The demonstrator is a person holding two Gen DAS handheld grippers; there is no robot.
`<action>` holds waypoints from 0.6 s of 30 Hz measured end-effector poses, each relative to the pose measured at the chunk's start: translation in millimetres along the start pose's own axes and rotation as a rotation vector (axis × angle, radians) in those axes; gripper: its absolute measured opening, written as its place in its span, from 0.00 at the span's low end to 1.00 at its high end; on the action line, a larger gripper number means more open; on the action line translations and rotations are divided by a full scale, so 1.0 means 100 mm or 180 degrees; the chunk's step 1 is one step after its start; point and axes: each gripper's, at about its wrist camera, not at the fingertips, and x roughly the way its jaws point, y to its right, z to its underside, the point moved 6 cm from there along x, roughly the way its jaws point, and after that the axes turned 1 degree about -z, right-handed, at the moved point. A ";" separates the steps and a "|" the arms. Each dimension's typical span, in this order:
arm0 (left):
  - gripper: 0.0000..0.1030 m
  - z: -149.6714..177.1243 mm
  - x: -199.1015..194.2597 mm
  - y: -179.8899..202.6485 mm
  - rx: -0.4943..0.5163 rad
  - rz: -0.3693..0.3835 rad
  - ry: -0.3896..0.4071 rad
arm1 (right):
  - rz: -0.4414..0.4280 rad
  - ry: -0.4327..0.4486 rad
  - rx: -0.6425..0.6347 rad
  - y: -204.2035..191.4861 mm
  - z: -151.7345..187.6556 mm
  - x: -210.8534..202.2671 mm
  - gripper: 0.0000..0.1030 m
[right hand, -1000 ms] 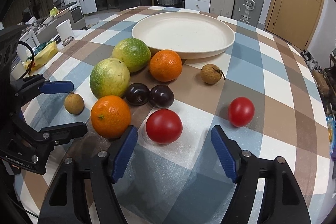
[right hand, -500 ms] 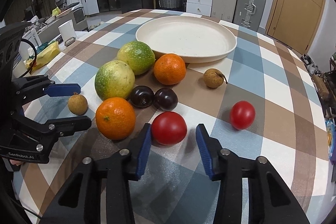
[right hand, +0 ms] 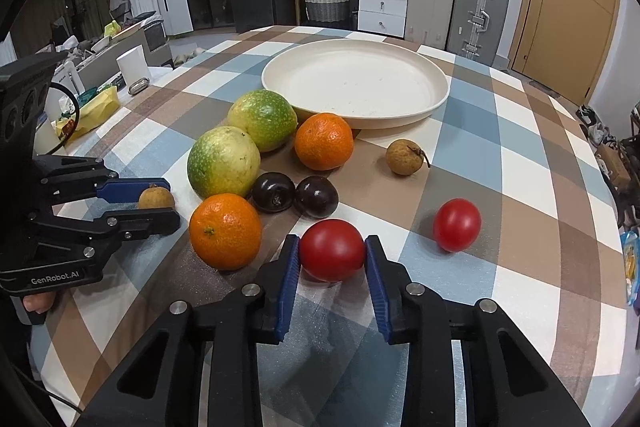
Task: Organize fruits
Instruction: 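Grasp a red tomato with the right tool while the left tool grasps a small brown fruit, then lift and carry the tomato and brown fruit over the cream plate with both tools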
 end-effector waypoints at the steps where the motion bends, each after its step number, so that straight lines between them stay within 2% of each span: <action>1: 0.25 0.00 0.00 0.01 0.0002 0.0002 0.0000 | -0.0002 0.0008 0.0003 0.00 0.00 -0.01 0.32; 18: 0.24 -0.10 -0.15 0.02 -0.0124 0.0085 0.0174 | -0.0051 0.0164 0.0089 0.03 0.01 -0.12 0.32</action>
